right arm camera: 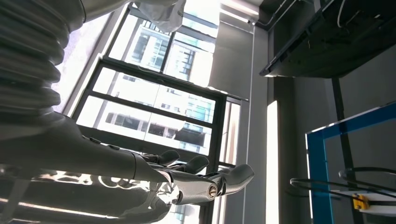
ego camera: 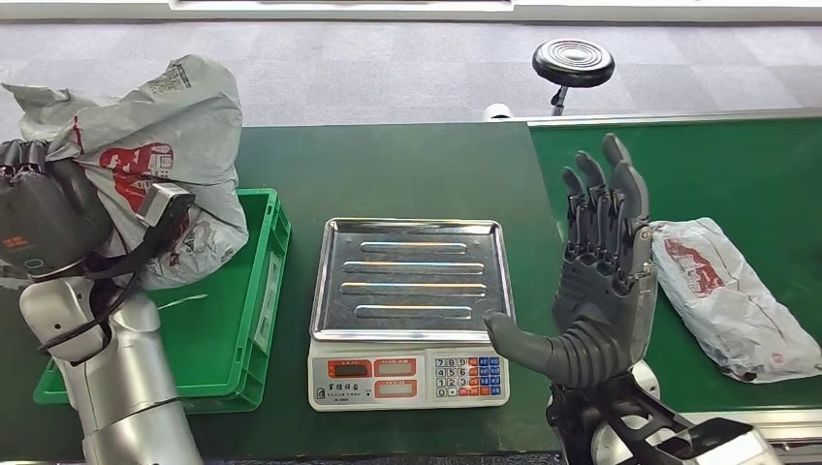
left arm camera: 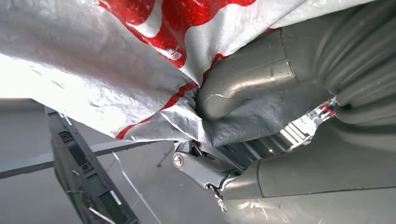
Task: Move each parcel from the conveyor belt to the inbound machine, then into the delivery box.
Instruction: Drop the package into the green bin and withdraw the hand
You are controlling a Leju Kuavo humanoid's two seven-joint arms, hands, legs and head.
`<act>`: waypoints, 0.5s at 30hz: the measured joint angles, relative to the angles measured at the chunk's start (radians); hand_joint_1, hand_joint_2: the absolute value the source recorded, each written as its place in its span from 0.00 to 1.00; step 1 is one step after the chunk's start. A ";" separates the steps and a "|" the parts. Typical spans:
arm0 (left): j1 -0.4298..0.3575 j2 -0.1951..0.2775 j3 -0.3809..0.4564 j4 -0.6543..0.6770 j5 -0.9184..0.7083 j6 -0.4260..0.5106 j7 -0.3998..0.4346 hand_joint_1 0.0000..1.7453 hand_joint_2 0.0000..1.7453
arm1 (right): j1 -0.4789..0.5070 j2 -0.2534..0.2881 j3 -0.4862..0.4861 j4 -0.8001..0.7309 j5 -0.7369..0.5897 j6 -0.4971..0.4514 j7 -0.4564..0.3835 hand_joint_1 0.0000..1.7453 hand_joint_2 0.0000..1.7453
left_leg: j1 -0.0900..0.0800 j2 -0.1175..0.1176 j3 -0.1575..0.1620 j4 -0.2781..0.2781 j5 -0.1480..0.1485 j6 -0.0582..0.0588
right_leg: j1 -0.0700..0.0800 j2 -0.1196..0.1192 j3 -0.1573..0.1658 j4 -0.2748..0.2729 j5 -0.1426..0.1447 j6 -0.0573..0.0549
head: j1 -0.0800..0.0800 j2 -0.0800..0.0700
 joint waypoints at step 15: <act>-0.082 0.200 -0.436 0.642 -0.045 -0.006 0.762 0.00 0.00 | 0.013 0.000 -0.030 -0.002 0.016 0.027 0.000 0.00 1.00 | 0.001 0.008 0.000 0.001 0.001 -0.001 | 0.000 0.007 -0.002 0.000 0.004 -0.002 | -0.003 0.000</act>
